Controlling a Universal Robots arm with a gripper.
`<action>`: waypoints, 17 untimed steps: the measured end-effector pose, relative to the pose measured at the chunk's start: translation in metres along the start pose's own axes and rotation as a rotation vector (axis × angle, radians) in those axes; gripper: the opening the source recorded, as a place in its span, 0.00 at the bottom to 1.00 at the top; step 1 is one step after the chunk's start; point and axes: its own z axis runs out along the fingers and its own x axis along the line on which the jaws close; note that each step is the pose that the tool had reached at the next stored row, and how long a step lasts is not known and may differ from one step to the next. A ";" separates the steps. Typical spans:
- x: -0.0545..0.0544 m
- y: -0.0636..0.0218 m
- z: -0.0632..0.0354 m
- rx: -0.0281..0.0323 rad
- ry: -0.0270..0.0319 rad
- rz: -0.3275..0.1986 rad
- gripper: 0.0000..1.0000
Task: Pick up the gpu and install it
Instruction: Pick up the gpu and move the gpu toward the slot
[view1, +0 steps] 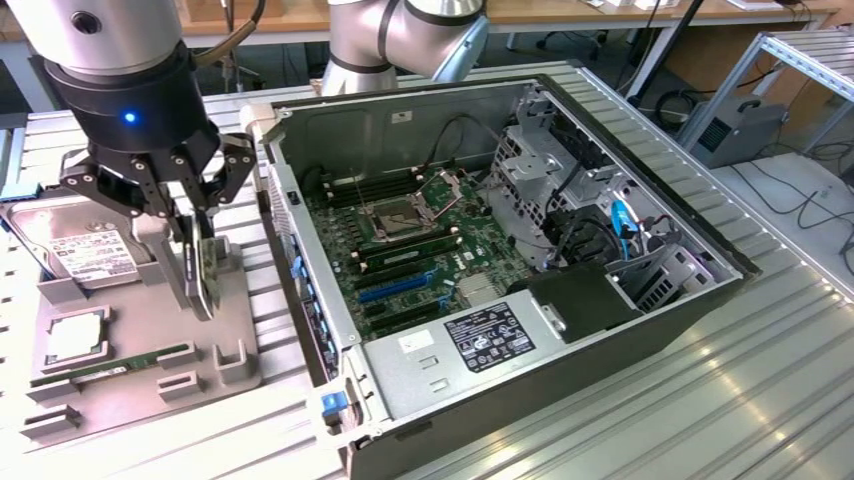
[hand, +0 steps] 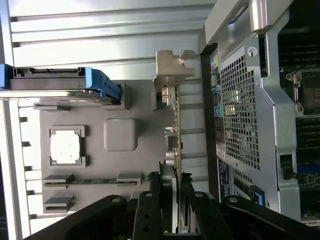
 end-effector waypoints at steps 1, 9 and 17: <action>0.000 0.0000 -0.0007 -0.0001 -0.0001 0.000 0.27; 0.000 0.0003 -0.0061 -0.0001 -0.0001 0.000 0.27; 0.000 0.0005 -0.0115 0.0000 0.0000 0.000 0.27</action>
